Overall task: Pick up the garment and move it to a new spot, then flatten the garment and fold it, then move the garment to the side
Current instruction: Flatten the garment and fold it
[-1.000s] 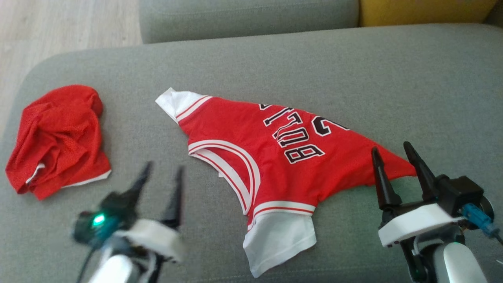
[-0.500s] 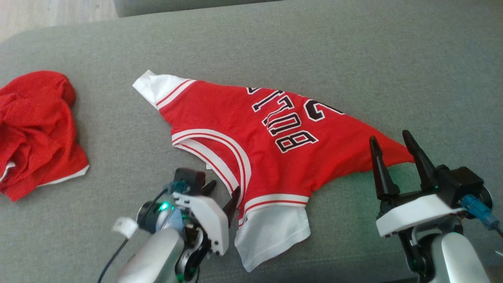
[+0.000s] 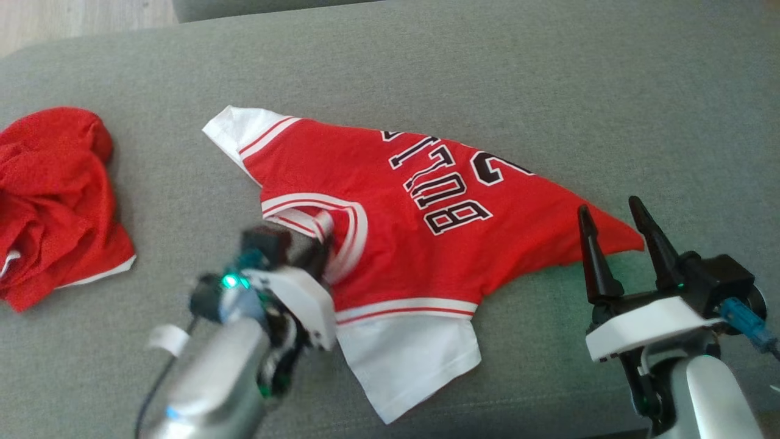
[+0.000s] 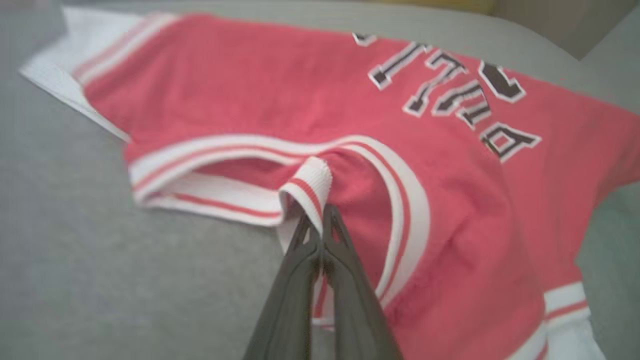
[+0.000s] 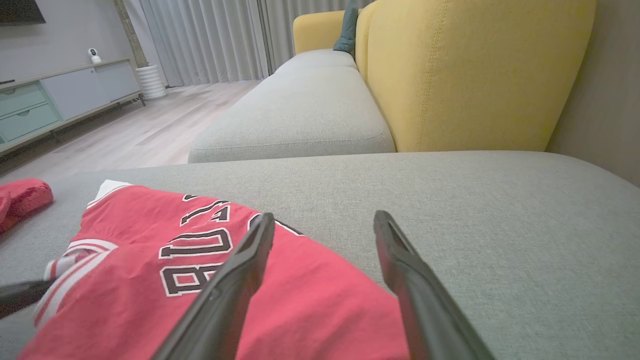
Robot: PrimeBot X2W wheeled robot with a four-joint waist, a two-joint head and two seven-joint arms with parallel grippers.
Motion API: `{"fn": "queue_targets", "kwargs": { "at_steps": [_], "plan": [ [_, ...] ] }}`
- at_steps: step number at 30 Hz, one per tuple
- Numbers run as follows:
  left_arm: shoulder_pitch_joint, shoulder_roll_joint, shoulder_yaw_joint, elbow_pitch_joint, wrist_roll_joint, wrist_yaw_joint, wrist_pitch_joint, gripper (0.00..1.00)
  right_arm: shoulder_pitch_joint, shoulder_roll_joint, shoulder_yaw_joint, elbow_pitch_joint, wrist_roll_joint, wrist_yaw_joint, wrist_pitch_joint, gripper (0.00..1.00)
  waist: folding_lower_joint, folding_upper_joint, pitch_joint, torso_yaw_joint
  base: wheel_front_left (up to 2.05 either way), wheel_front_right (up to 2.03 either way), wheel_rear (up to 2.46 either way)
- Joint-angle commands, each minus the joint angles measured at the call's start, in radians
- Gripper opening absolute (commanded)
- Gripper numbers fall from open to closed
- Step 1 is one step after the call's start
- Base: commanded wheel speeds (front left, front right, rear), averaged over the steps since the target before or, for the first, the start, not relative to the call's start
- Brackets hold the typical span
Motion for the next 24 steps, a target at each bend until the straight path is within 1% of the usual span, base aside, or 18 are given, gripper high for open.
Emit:
{"fn": "queue_targets", "kwargs": {
  "at_steps": [1, 2, 3, 9, 14, 18, 20, 21, 22, 23, 24],
  "plan": [
    [-0.062, 0.024, 0.045, -0.034, 0.006, 0.006, -0.013, 0.00, -0.031, -0.004, 0.019, -0.029, 0.007, -0.001, -0.009, 1.00, 0.0000, 0.0000, 0.000, 0.002, 0.00, 0.00, 0.00],
    [-0.075, 0.039, 0.050, -0.038, 0.017, 0.012, -0.025, 0.00, -0.031, -0.004, 0.019, -0.028, 0.007, -0.001, -0.009, 1.00, 0.0000, 0.0000, -0.001, 0.003, 0.00, 0.00, 0.00],
    [-0.100, 0.065, 0.066, -0.049, 0.029, 0.026, -0.040, 0.00, -0.032, -0.004, 0.020, -0.026, 0.008, -0.001, -0.009, 1.00, 0.0000, 0.0000, -0.002, 0.004, 0.00, 0.00, 0.00],
    [-0.190, 0.151, 0.112, -0.045, 0.050, 0.045, -0.050, 0.00, -0.043, -0.004, 0.023, -0.023, 0.009, -0.001, -0.010, 1.00, 0.0000, 0.0000, 0.002, -0.009, 0.00, 0.00, 0.00],
    [-0.277, 0.209, 0.149, 0.001, 0.045, 0.031, -0.041, 0.00, -0.048, -0.004, 0.017, -0.018, 0.009, -0.001, -0.013, 1.00, 0.0000, 0.0000, 0.010, -0.037, 0.00, 0.00, 0.00],
    [-0.325, 0.220, 0.169, 0.067, 0.021, 0.014, -0.027, 0.00, -0.050, -0.004, 0.014, -0.011, 0.015, -0.001, -0.018, 1.00, 0.0000, 0.0000, 0.017, -0.060, 0.00, 0.00, 0.00],
    [-0.337, 0.218, 0.168, 0.107, 0.009, -0.003, -0.011, 0.00, -0.051, -0.004, 0.013, -0.010, 0.016, -0.001, -0.020, 1.00, 0.0000, 0.0000, 0.023, -0.068, 0.00, 0.00, 0.00],
    [-0.341, 0.216, 0.171, 0.127, -0.001, -0.012, -0.007, 0.24, -0.053, -0.004, 0.014, -0.009, 0.017, -0.001, -0.021, 1.00, 0.0000, 0.0000, 0.025, -0.072, 0.00, 0.00, 0.00],
    [-0.343, 0.212, 0.175, 0.144, -0.011, -0.020, -0.008, 0.69, -0.054, -0.004, 0.014, -0.008, 0.017, -0.001, -0.023, 1.00, 0.0000, 0.0000, 0.027, -0.075, 0.00, 0.00, 0.00],
    [-0.344, 0.208, 0.178, 0.156, -0.018, -0.025, -0.017, 1.00, -0.055, -0.004, 0.014, -0.007, 0.017, -0.001, -0.025, 1.00, 0.0000, 0.0000, 0.029, -0.076, 0.00, 0.00, 0.00],
    [-0.341, 0.203, 0.184, 0.168, -0.027, -0.028, -0.028, 1.00, -0.055, -0.004, 0.013, -0.006, 0.018, -0.001, -0.027, 1.00, 0.0000, 0.0000, 0.030, -0.077, 0.00, 0.00, 0.00]
  ]
}}
